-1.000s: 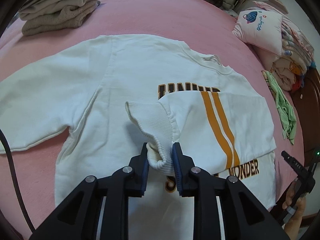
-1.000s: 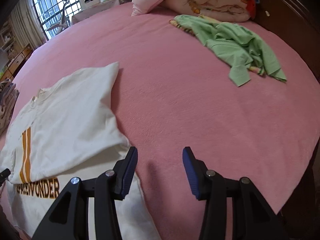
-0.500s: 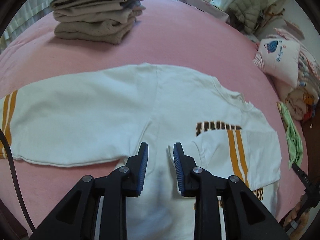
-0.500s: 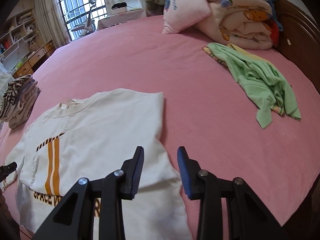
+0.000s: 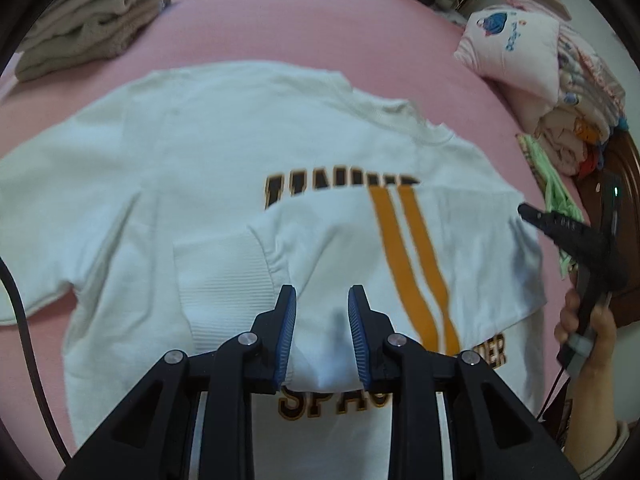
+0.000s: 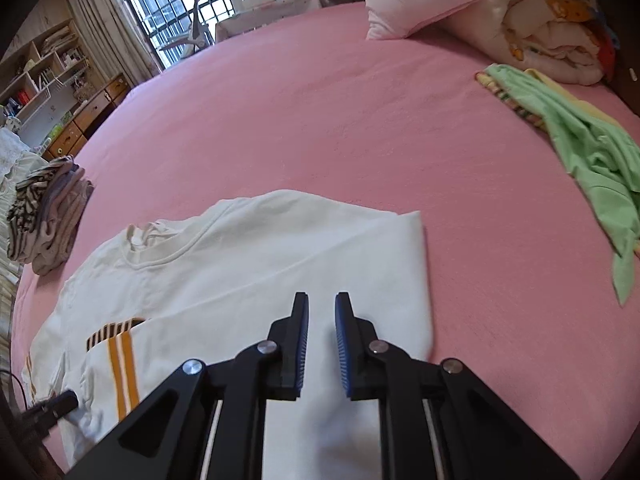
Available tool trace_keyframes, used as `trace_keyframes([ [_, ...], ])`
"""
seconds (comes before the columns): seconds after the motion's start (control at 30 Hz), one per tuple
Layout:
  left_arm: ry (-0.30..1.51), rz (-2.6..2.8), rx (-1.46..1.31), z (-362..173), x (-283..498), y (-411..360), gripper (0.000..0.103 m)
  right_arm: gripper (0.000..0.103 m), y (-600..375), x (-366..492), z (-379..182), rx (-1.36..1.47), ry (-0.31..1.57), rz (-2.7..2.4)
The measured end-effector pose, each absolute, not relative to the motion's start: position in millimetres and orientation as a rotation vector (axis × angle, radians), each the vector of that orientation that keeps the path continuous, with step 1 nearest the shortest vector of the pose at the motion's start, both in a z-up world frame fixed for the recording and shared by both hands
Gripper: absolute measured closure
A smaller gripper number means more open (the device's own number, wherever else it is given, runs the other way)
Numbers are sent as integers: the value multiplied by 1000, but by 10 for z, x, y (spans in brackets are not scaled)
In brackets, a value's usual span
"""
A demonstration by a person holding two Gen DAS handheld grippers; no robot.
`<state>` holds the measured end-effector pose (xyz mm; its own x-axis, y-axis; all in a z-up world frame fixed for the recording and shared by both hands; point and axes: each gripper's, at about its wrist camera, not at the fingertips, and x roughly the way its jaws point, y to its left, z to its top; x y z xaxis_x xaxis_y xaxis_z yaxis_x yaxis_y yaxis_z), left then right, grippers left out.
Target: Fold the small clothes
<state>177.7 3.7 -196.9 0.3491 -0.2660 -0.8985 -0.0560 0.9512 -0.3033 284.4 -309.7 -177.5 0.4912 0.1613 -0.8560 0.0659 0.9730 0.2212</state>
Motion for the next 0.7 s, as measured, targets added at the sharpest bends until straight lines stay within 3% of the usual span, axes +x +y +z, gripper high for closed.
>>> trace_keyframes([
  [0.07, 1216, -137, -299, -2058, 1779, 49, 79, 94, -3111, 2963, -1908, 220, 1085, 26],
  [0.13, 1210, -148, -295, -2084, 1785, 61, 79, 103, -3202, 3086, -2043, 187, 1098, -29],
  [0.53, 1204, -165, -261, -2026, 1774, 57, 79, 103, -3538, 3151, -1865, 198, 1060, -120],
  [0.6, 1206, -150, -244, -1962, 1769, 39, 74, 103, -3497, 3013, -1735, 227, 1040, -87],
  [0.67, 1191, -132, -232, -1852, 1733, 54, 56, 103, -3399, 2863, -1601, 235, 1018, -61],
  [0.7, 1177, -128, -232, -1784, 1708, 72, 53, 103, -3334, 2775, -1520, 237, 1005, -47],
])
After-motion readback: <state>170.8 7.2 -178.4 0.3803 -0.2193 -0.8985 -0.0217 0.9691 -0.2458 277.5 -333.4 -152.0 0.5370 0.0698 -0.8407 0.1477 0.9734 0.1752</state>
